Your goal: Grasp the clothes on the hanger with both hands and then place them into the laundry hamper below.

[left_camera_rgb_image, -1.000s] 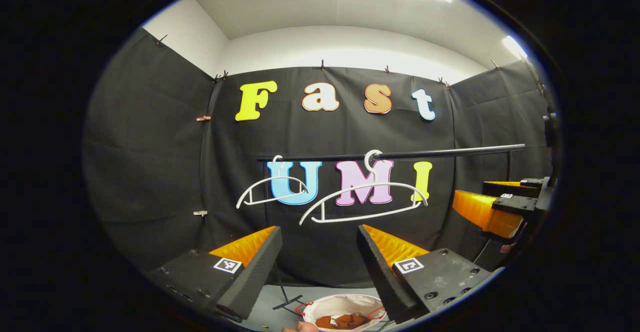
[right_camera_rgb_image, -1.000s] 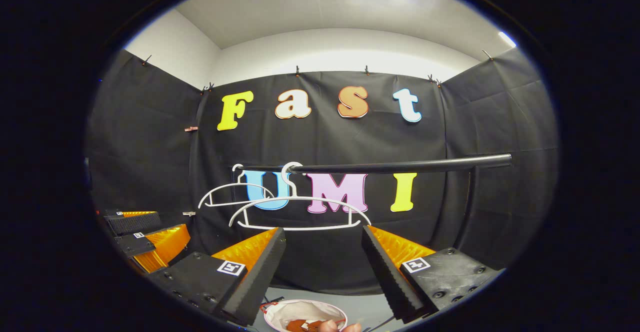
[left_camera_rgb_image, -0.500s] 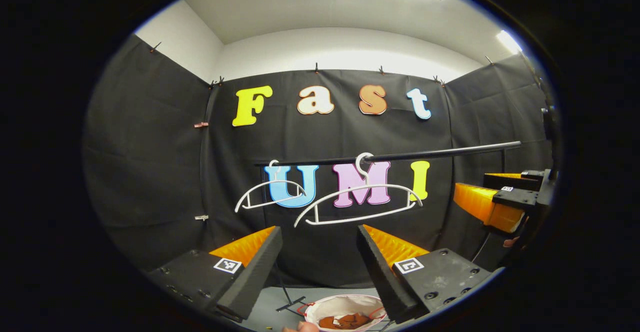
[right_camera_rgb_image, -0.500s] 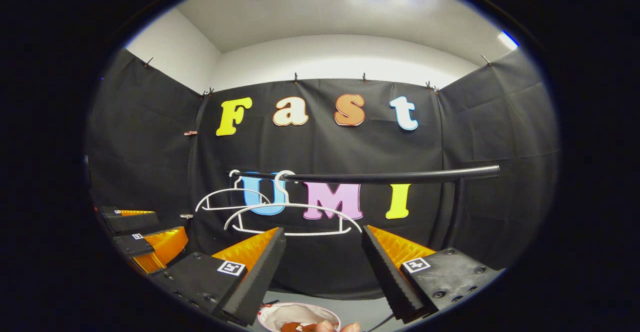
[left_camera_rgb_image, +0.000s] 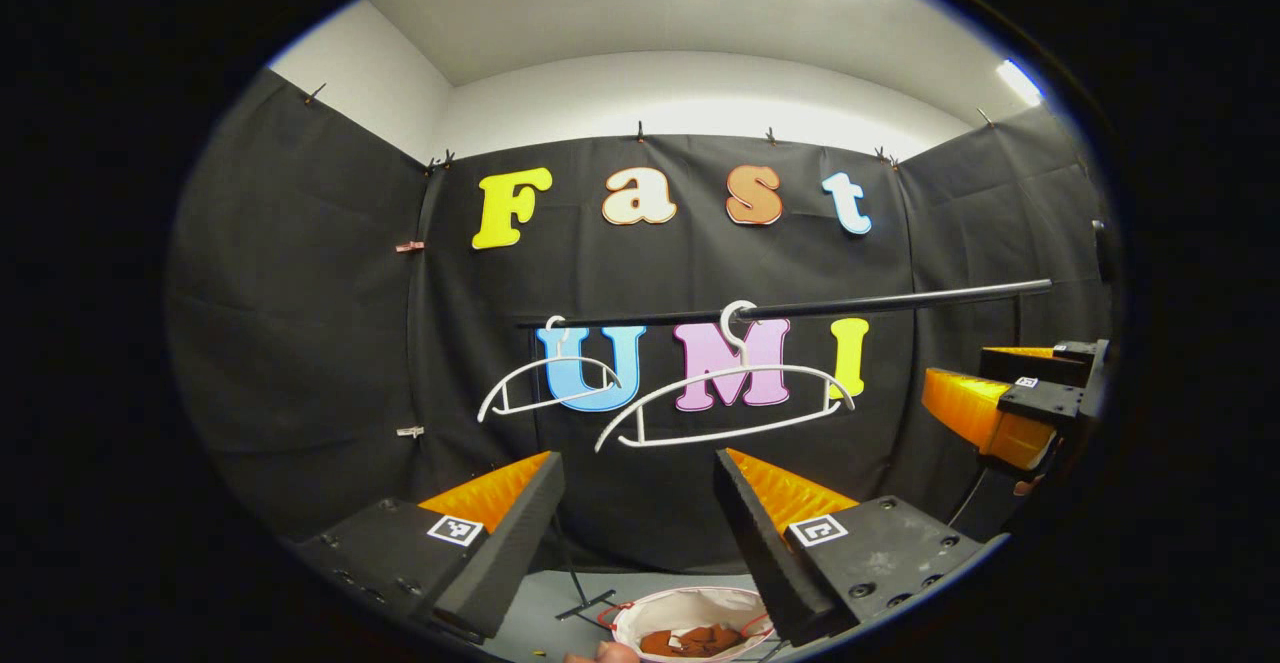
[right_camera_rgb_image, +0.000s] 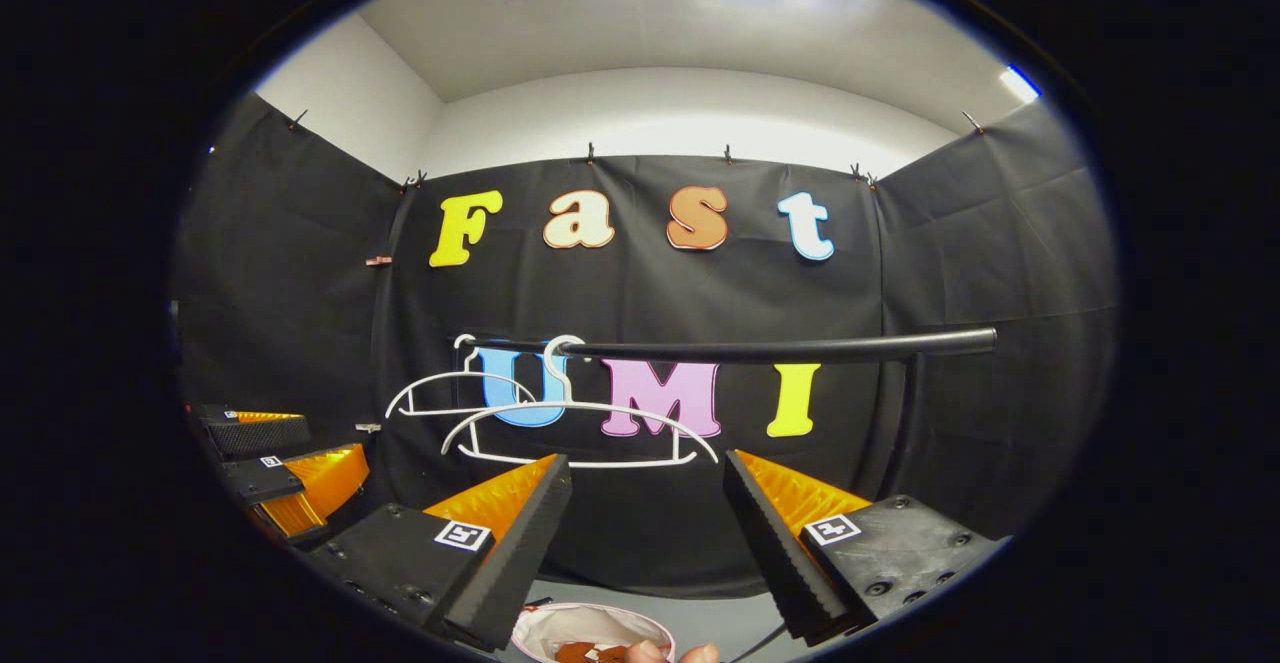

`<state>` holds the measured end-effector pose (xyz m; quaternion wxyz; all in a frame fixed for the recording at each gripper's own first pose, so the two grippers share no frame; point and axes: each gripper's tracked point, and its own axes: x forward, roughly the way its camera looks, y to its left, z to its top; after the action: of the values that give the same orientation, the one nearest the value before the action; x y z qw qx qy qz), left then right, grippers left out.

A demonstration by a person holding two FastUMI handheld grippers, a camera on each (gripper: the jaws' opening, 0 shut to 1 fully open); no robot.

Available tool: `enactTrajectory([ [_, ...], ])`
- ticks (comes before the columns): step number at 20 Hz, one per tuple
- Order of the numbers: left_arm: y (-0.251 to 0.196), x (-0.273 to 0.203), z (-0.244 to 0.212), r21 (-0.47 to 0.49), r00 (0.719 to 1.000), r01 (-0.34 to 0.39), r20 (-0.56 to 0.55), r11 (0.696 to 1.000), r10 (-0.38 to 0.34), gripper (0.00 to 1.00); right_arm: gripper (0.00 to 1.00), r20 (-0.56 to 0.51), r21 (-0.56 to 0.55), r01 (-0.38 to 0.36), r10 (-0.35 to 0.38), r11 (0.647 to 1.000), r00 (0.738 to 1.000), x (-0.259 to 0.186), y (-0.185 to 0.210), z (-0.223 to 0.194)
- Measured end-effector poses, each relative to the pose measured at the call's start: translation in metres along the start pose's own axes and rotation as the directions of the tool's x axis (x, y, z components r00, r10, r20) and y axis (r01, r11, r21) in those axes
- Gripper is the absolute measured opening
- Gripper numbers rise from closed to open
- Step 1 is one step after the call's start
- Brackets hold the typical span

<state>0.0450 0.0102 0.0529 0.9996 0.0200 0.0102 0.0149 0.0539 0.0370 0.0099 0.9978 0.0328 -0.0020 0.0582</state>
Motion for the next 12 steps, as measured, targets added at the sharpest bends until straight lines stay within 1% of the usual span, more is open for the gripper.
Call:
enactTrajectory([
  [1,0.0007,-0.0007,0.0015,-0.002,1.000,-0.002,0.007,1.000,0.002,0.92,0.98,-0.003,0.001,0.001,-0.001,1.000,1.000,0.0006,-0.0005,-0.0010],
  [2,0.0008,-0.0011,0.0042,-0.003,1.000,-0.002,0.014,1.000,0.002,0.95,0.98,-0.006,0.003,0.001,-0.001,1.000,1.000,0.0005,-0.0003,-0.0018],
  [12,-0.0041,-0.0005,0.0070,0.004,1.000,0.000,0.019,1.000,-0.001,0.95,0.98,-0.018,0.011,0.005,-0.005,1.000,1.000,0.0000,-0.0032,-0.0069],
])
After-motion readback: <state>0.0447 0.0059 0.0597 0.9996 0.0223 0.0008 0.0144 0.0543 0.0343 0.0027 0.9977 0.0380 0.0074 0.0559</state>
